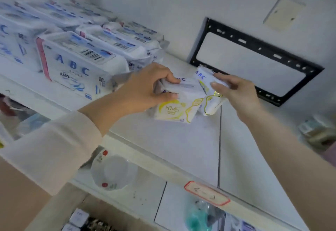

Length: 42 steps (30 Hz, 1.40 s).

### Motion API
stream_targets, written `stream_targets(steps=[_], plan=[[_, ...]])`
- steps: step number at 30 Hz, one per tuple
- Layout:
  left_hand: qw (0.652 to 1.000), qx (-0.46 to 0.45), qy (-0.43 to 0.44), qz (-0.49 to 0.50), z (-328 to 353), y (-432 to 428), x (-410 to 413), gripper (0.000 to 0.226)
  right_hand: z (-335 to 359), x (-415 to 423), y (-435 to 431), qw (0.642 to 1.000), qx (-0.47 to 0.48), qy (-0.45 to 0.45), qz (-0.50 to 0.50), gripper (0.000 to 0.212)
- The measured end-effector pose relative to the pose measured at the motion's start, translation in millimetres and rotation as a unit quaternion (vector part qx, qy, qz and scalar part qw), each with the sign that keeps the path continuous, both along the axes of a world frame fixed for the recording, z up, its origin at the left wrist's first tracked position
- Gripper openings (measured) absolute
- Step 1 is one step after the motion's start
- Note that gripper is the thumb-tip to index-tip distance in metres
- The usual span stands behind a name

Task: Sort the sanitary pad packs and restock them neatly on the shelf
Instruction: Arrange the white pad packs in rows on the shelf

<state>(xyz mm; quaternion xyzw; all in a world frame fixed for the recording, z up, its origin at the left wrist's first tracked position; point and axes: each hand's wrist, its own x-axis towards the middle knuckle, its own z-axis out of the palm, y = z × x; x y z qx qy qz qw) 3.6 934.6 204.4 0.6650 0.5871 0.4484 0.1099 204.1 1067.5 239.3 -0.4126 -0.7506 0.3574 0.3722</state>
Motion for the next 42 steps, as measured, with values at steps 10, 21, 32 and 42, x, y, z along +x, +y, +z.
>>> stream_targets(steps=[10, 21, 32, 42], plan=[[0.999, -0.016, 0.031, 0.032, -17.5, 81.4, -14.2, 0.031, -24.4, -45.6, 104.0, 0.995, 0.051, -0.047, 0.077, 0.025], [0.995, -0.017, 0.08, 0.058, -26.7, 105.7, -22.4, 0.029, -39.8, -74.6, 144.8, 0.986, 0.099, -0.076, 0.115, 0.027], [0.914, 0.14, 0.366, 0.105, -24.6, 103.6, -3.2, 0.046, -46.0, -52.6, 149.1, 0.97, 0.146, -0.102, 0.164, 0.031], [0.923, 0.122, 0.35, 0.108, -32.1, 112.3, -22.8, 0.068, -36.6, -77.1, 155.8, 0.972, 0.054, -0.089, 0.21, 0.023]])
